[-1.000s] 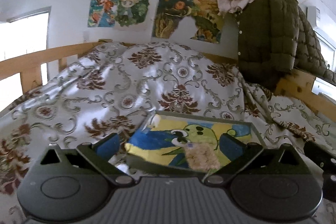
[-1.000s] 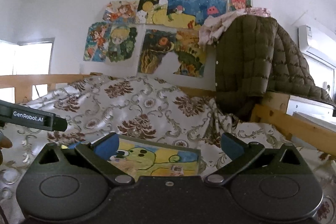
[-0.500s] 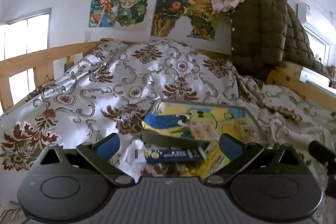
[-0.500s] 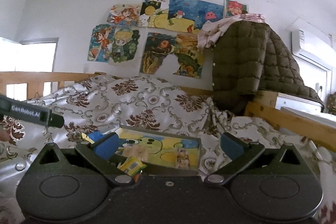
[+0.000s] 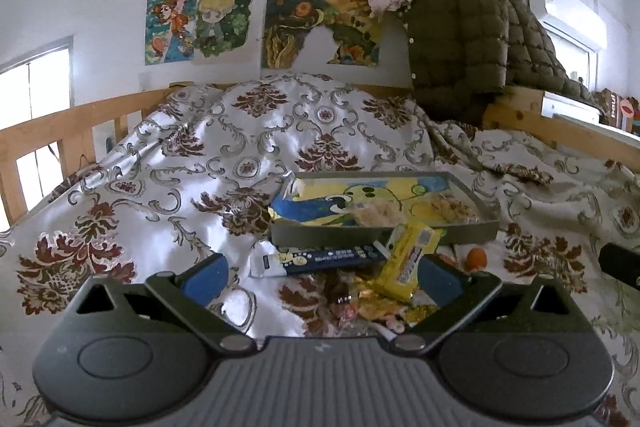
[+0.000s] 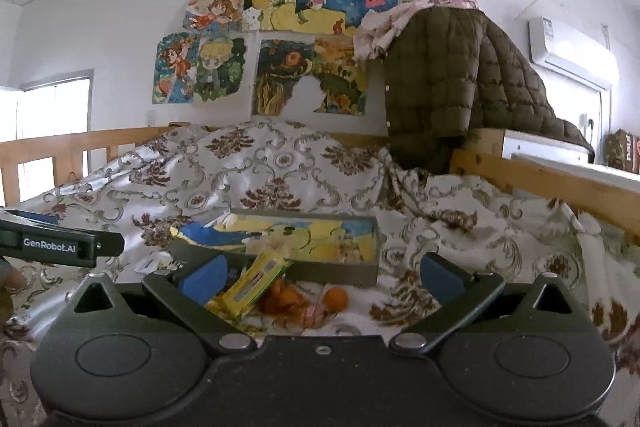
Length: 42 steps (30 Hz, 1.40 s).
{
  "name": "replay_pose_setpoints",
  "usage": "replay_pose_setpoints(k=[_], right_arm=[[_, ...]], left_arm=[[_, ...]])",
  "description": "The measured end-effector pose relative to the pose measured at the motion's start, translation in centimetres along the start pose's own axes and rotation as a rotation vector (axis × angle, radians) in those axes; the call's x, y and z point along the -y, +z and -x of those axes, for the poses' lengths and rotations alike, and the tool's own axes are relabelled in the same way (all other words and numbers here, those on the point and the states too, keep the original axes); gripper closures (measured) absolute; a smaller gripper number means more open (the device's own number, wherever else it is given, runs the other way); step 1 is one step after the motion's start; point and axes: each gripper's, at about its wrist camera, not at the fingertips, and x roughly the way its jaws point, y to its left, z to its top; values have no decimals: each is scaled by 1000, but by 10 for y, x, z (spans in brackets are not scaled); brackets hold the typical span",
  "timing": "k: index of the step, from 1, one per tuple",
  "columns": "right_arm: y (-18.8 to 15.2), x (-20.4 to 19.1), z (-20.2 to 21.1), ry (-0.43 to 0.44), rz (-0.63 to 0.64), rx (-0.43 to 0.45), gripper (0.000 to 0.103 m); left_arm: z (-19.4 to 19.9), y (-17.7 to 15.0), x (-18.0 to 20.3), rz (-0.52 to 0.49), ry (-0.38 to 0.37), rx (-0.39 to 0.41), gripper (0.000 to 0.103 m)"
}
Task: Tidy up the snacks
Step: 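Lift both tools away from the tray back over the snacks, then move the left tool to the green tube while the right tool reaches the white packet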
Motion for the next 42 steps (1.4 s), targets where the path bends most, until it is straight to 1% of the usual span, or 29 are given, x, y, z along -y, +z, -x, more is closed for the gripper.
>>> replay_pose_setpoints(k=[9,21,30,35,37,42], right_arm=[[-11,-15,3,-6,26,-64,1],[-20,-29,-13,17,109,-164,1],[-22,-30,-18,25,121,-190,1],[-22,-29,-18,26,119,-193,1],[-22,-29,-19,24,121,-197,1],[-22,-32,-22,23,136,-214,1]], left_arm=[[11,-14,-4,-44,-33,-8,0],[3,-30,-4,-89,-37,-102,0],[-2,-36,2,-122,-47,-140,0],[-7,-41,5,-147,-64,-193,0],[-10,-42,6,-161,-59,-208,0],[-17,-47,11,-221,-14,-243,0]])
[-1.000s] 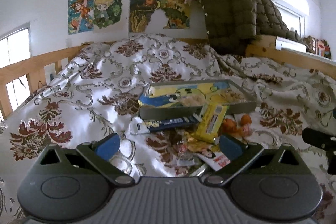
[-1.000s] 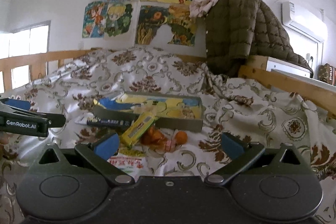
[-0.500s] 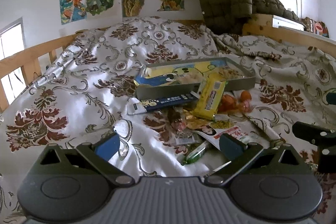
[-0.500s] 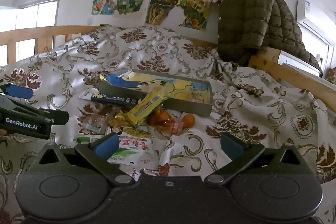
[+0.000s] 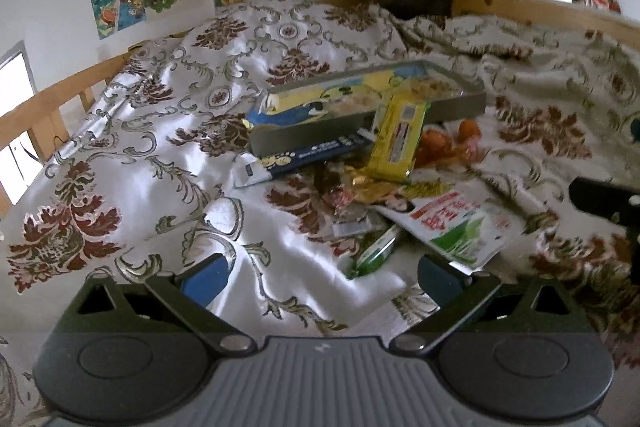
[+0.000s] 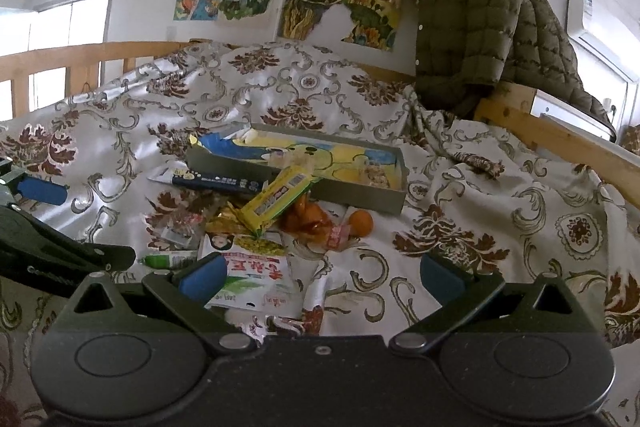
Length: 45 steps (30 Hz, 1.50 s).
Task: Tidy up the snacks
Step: 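Move the left tool to the green tube while the right tool reaches the white packet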
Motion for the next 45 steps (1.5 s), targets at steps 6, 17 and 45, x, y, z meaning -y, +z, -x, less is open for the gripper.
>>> replay_pose_setpoints(k=[6,17,45], right_arm=[[-1,-5,-8,7,24,-35,1],[-3,-31,-48,89,195,-86,1],[-33,-68,-87,-70,631,58,2]], left_arm=[[-6,0,-2,-17,44,-24,0],[-22,6,-9,-76,99,-42,0],[-45,16,-10,-280,-218,27,2]])
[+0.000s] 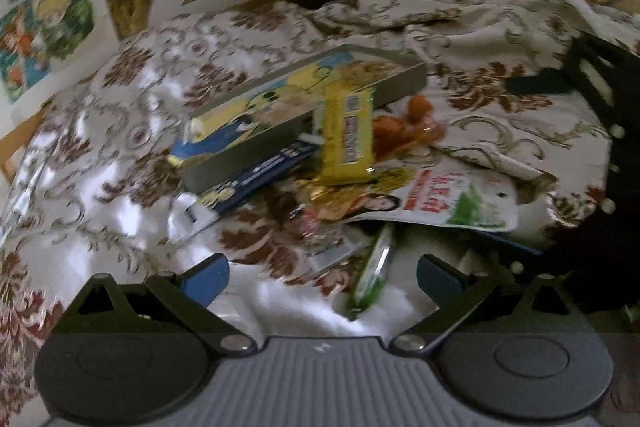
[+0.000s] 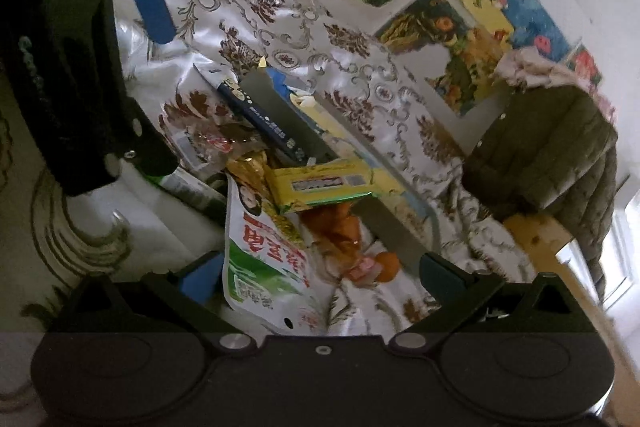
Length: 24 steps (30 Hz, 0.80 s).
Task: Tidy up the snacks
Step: 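Move the left tool to the green tube while the right tool reaches the white packet, then close the left tool on the green tube while the right tool grasps the white packet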
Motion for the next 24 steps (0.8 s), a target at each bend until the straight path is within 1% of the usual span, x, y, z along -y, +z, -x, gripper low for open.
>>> replay_pose_setpoints(k=[3,6,10,13,14,15,17,19,21,23,24], right_arm=[[-1,1,-4,-25,40,23,6],[-3,5,-12,-29,66,45,7],[-7,10,-20,-12,83,72,8],[-10,12,-26,1,93,89,11],[-10,13,-27,6,89,94,13],[-10,14,-29,11,84,97,18],[-9,16,-32,18,69,103,24],[-9,21,-33,28,44,109,29],[-9,28,-35,58,6,111,38],[-10,34,-38,83,-25,111,42],[-10,37,-41,95,-39,111,44]], left_arm=[[4,1,11,-58,-27,24,2],[-2,4,16,-80,-45,11,4],[-21,11,11,-59,-66,-41,8],[-34,12,4,-43,-80,-74,16],[-37,12,3,-39,-86,-79,20],[-39,13,2,-37,-94,-84,23],[-42,14,1,-36,-105,-86,27],[-43,16,3,-40,-120,-83,31],[-43,19,8,-62,-133,-74,33],[-42,22,16,-109,-151,-58,33],[-43,23,20,-128,-158,-58,35]])
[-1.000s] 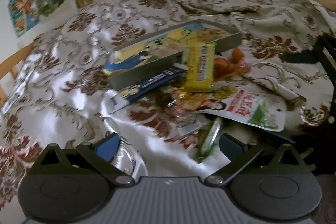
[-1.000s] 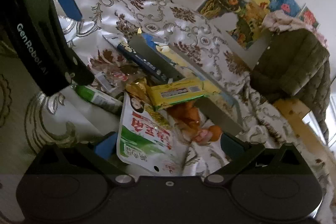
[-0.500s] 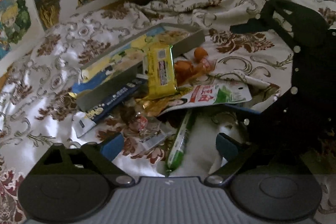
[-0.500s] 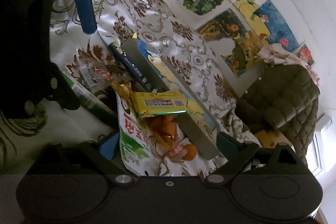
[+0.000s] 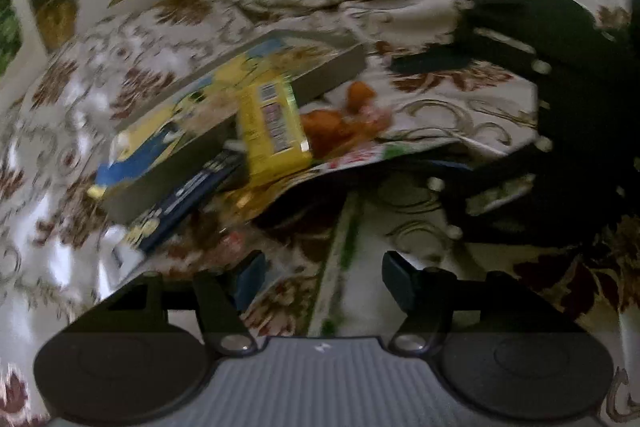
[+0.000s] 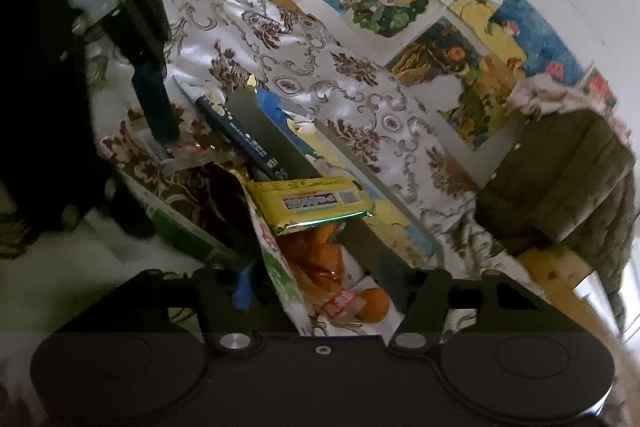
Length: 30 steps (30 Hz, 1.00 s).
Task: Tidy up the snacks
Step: 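Close the left tool on the green tube while the right tool grasps the white packet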
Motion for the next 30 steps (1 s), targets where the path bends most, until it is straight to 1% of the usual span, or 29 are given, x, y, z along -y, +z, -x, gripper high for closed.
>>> replay_pose_setpoints(k=[3,4,6,7,8,11,14,16,20,21,22,24,28,30], right_arm=[[0,8,-6,34,-42,5,52],[-1,10,-8,44,-55,6,54],[-1,17,-13,72,-95,5,58],[-2,20,-15,83,-110,6,60],[-3,22,-16,98,-120,11,64],[-3,25,-24,145,-127,15,67],[-5,25,-32,172,-107,19,67],[-6,23,-36,174,-83,27,65],[-9,22,-45,190,-45,31,66],[-8,22,-45,202,-49,27,71],[-8,21,-45,210,-44,26,74],[-8,18,-42,217,-22,28,87],[-9,16,-40,217,-3,31,89],[-9,17,-38,213,-3,32,89]], left_arm=[[-12,6,6,-49,-13,-31,45],[-16,8,6,-51,-19,-49,46],[-25,11,2,-42,-23,-83,55],[-28,12,-1,-30,-25,-95,57],[-31,14,-5,-13,-29,-109,59],[-38,18,-15,23,-58,-138,62],[-45,21,-19,36,-90,-177,66],[-50,23,-18,18,-88,-197,66],[-55,27,-16,-8,-80,-227,66],[-56,28,-15,-10,-80,-234,66],[-58,30,-14,-13,-80,-240,66],[-60,32,-14,-23,-79,-249,68],[-60,35,-11,-30,-73,-262,74],[-59,37,-10,-27,-66,-264,79]])
